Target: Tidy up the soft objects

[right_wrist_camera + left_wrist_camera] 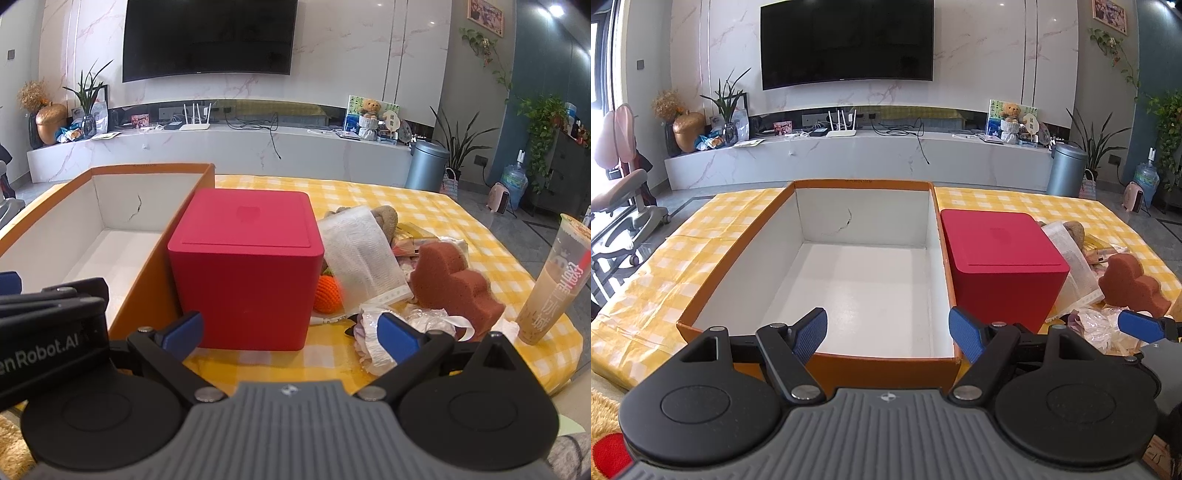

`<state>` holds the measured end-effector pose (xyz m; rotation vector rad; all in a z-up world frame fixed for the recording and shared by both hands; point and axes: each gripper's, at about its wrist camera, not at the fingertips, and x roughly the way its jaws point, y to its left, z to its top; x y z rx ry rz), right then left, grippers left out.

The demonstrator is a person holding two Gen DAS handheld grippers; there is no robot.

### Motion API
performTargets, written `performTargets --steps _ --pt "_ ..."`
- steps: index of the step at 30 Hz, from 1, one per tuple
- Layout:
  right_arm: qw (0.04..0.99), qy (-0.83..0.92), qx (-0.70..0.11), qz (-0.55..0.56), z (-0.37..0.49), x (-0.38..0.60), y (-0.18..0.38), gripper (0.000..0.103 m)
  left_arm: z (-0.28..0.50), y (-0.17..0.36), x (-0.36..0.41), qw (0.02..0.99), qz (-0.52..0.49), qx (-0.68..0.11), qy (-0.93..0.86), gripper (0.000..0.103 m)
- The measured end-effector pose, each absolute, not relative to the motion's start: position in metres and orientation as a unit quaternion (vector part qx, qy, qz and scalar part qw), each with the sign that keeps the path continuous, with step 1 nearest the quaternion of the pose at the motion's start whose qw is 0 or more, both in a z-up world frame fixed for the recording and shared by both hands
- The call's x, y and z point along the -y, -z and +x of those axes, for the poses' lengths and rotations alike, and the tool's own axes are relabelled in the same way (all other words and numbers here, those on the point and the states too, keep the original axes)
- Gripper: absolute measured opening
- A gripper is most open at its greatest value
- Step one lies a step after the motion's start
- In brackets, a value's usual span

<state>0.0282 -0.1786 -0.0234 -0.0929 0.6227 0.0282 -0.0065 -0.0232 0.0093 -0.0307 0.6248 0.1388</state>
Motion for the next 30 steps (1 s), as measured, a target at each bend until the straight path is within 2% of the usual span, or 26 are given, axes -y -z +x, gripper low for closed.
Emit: performTargets --steps 7,17,24,30 --pt "0.953 -0.011 -0.296 -0.069 0.025 0.178 0.019 0.099 -0.011 -0.014 0.026 0.950 -0.001 -0.305 -0.067 0.088" --pt "0.955 -0.004 -0.293 -0.047 0.023 0.199 0.005 0.099 -0.030 -0.038 0.039 0.959 0.008 -0.280 -0.045 0.088" --pt "0.940 0.040 -0.327 -0.091 0.030 0.228 -0.011 0.100 -0.037 -0.056 0.054 0.965 0.001 -0.256 -0.051 0.089" --pt "0.938 0.034 -0.336 -0.075 0.037 0.266 -0.027 0.100 -0.024 -0.057 0.076 0.963 0.011 -0.267 -0.037 0.089"
